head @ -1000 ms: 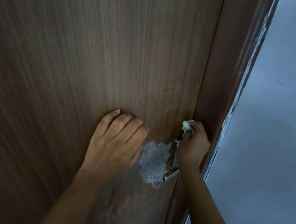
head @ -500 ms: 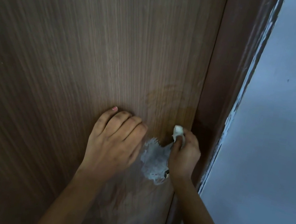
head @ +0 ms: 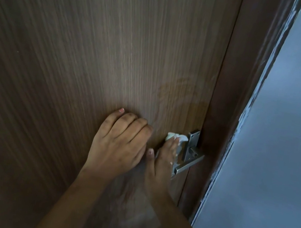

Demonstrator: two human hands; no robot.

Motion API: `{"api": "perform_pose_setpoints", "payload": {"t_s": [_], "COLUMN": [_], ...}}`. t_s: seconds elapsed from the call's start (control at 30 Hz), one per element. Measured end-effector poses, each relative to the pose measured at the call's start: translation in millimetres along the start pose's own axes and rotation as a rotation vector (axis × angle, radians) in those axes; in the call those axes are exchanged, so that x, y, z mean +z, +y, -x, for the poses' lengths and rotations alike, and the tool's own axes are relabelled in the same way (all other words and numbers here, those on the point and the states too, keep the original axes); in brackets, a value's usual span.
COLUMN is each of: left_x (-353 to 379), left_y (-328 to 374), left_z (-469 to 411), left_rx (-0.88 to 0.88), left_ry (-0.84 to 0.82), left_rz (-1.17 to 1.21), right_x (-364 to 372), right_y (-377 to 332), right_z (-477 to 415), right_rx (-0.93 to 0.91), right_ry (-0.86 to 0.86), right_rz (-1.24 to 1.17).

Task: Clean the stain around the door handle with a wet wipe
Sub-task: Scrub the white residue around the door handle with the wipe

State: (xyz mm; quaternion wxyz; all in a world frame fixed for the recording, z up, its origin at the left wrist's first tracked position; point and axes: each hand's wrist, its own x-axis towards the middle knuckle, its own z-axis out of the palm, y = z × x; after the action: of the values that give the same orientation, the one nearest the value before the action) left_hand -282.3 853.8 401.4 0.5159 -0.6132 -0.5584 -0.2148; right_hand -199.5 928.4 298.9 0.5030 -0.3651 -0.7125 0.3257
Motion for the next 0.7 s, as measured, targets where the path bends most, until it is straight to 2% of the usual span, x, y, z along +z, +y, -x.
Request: {"api": "perform_pose_setpoints", "payload": {"t_s": [0.07, 0.17, 0.27, 0.4, 0.5, 0.6, 0.7], "left_x": [0.7, 0.9, 1.5, 3.8, 5.1, 5.1, 4.8], "left_y": [1.0, 2.4, 4.0, 5.0, 5.3, 4.7, 4.2], "left_z": [1.0, 2.7, 6.3, 11.3, 11.2, 11.8, 13.0], "left_rx": [0.008, 0.014, 0.024, 0.04, 0.031, 0.038, 0.039], "left_ry": [-0.003, 0.008, 0.003, -0.022, -0.003, 0.009, 0.013], "left_rz": [-0.015, -0.025, -0.022, -0.01, -0.015, -0.02, -0.024], "right_x": [0.8, 9.2, 11.6, 9.3, 13.0, 20.4, 18.6], "right_y": [-10.6, -2.7, 19.4, 16.8, -1.9, 10.5, 40.3], "right_z": [-1.2, 23.2, 45.5, 24.0, 18.3, 44.2, 64.2], "right_rx": [-0.071, -0.169, -0.078, 0.076, -0.072, -0.213, -0.117], "right_ry": [0.002, -0.084, -0.156, -0.035, -0.01, -0.084, -0.167], "right_rz": [0.049, 0.188, 0.193, 0.025, 0.136, 0.268, 0.259]}}
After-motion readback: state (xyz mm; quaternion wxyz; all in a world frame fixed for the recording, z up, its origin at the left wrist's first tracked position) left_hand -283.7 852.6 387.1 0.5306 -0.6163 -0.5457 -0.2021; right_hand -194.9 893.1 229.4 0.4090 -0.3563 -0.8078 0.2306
